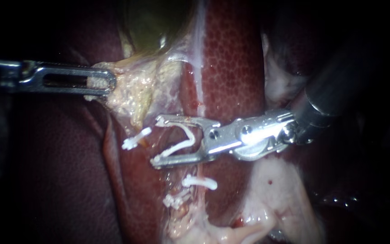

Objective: Clipping second clip right tube

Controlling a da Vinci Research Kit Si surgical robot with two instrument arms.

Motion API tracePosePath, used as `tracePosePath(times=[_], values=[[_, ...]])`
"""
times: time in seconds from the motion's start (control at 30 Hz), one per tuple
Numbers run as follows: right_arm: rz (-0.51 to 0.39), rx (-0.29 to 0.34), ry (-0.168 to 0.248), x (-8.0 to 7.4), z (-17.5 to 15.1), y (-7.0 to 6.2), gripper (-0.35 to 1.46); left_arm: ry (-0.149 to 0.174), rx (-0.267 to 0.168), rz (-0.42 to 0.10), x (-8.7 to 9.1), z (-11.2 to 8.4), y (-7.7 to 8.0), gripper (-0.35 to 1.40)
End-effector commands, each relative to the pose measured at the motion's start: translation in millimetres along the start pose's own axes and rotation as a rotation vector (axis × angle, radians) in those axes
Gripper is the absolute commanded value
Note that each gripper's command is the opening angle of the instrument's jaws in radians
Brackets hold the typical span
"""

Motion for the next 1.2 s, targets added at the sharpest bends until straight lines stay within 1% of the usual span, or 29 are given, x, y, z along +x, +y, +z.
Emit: tracePosePath(times=[0.03, 0.47, 0.77, 1.0, 1.2], values=[[-0.001, 0.0, 0.0, 0.0, 0.0, 0.0, 0.58, 0.0, 0.0, 0.0, 0.0, 0.0, 0.0, -0.35], [0.022, 0.002, 0.001, 0.1, -0.2, -0.2, 0.58, 0.0, 0.0, 0.0, 0.0, 0.0, 0.0, -0.35], [0.026, 0.012, 0.002, 0.1, -1.5, -1.0, 0.58, 0.0, 0.0, 0.0, 0.0, -0.1, 0.0, -0.35], [0.046, 0.025, 0.004, 0.1, -3.2, -2.0, 0.58, 0.0, 0.001, 0.0, 0.0, -0.1, 0.0, -0.35], [0.108, 0.039, 0.006, -0.1, -5.6, -2.8, 0.58, 0.0, 0.001, 0.001, 0.0, -0.1, 0.1, -0.35]])
